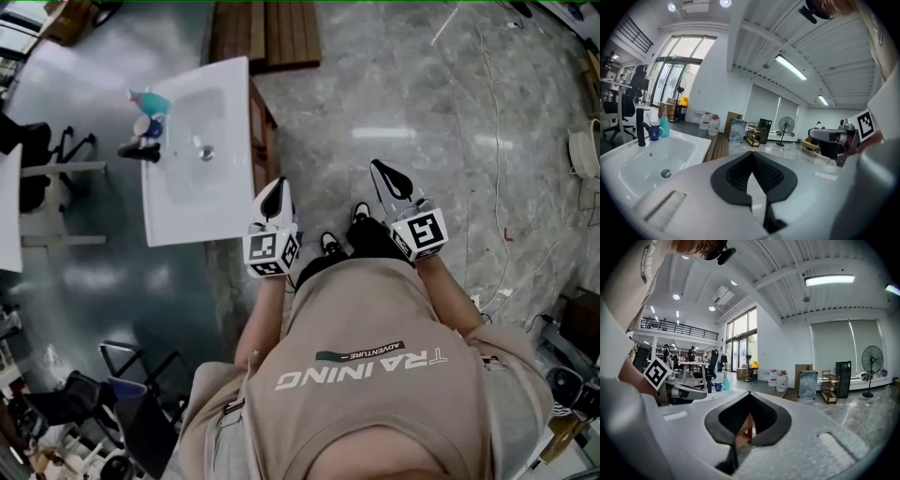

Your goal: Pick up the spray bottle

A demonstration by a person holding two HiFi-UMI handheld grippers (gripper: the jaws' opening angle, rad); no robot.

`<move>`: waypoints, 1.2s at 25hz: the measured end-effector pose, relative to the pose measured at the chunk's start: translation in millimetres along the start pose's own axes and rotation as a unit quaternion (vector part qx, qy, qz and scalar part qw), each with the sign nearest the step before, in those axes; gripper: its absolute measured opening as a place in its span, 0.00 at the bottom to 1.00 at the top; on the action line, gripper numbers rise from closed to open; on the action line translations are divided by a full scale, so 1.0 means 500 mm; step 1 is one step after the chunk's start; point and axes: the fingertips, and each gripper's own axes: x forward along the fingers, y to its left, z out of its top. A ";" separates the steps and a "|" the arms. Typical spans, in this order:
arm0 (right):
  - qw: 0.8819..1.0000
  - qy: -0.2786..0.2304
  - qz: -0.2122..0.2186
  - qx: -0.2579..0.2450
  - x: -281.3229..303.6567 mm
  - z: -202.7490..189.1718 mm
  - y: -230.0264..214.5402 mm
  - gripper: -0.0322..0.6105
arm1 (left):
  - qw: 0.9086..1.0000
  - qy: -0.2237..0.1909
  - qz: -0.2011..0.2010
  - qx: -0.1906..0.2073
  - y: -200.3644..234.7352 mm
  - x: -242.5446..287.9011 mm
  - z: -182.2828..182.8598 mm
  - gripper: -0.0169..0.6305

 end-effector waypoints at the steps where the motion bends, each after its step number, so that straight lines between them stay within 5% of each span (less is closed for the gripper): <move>1: 1.000 -0.001 0.000 -0.002 0.012 0.003 -0.010 0.05 | 1.000 0.000 0.002 -0.002 0.006 0.010 0.002 0.05; 12: 1.000 0.005 0.019 -0.003 0.172 -0.014 -0.183 0.05 | 0.999 0.003 0.047 0.023 0.072 0.169 0.076 0.05; 20: 0.996 -0.001 0.086 -0.017 0.323 0.017 -0.316 0.05 | 0.994 -0.010 0.097 0.042 0.107 0.329 0.192 0.05; 30: 0.989 0.010 0.145 -0.006 0.465 0.019 -0.407 0.05 | 0.989 0.007 0.143 0.021 0.130 0.435 0.196 0.05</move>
